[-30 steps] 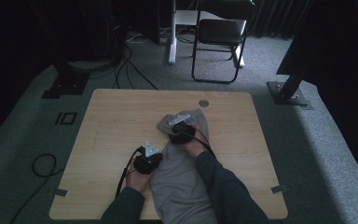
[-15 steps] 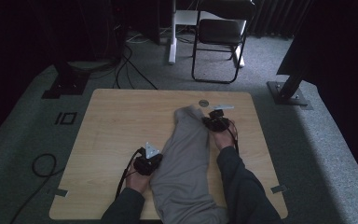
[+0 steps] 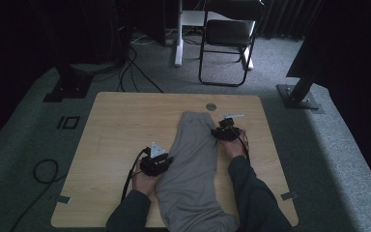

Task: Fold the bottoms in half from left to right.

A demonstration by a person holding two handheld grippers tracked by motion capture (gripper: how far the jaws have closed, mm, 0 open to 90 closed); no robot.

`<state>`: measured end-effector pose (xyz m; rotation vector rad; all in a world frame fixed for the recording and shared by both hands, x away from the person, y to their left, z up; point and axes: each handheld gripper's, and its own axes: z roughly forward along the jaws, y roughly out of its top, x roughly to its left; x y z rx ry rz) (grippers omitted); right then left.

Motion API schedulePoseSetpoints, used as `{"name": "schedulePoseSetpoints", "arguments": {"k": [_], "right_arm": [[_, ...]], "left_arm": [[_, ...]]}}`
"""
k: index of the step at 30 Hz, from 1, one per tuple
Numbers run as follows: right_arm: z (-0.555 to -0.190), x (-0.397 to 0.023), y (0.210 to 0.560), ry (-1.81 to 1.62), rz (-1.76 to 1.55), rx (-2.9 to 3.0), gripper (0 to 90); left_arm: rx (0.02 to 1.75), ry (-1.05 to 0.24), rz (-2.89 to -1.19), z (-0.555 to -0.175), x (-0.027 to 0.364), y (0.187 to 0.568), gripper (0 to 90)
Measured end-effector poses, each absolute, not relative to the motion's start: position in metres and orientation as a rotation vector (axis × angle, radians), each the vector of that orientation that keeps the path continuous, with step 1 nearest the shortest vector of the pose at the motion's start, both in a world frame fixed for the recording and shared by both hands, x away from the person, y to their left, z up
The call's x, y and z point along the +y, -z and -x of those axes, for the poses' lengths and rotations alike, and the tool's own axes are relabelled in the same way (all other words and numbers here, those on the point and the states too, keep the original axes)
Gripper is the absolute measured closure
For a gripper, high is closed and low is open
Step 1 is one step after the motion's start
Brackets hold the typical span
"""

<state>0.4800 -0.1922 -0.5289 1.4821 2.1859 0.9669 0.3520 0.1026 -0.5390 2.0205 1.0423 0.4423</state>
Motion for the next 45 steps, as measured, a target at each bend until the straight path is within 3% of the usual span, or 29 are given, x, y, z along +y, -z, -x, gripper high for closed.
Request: {"name": "schedulePoseSetpoints", "arguments": {"k": [8,14,21,25,45], "right_arm": [[-0.479,-0.19,0.535,-0.891,-1.445,2.174,61.9],[-0.48,-0.186,0.533,-0.904,-1.419,2.178,65.0],[-0.478,-0.184,0.543,-0.874,-1.42,2.217,68.2],[-0.469,-0.185,0.543,-0.869,-1.412,2.235,71.3],[-0.38,-0.181,0.546,-0.939,-1.262,2.331,69.2]], "left_arm": [[1.024,-0.452,-2.095,-0.39,0.078,0.532,66.2],[1.052,-0.432,-2.124,-0.42,0.061,0.538,66.4],[1.08,-0.393,-2.14,-0.423,0.06,0.547,79.2],[1.08,-0.381,-2.133,-0.411,0.068,0.548,82.6],[1.025,-0.321,-2.086,-0.309,0.098,0.554,81.6]]}}
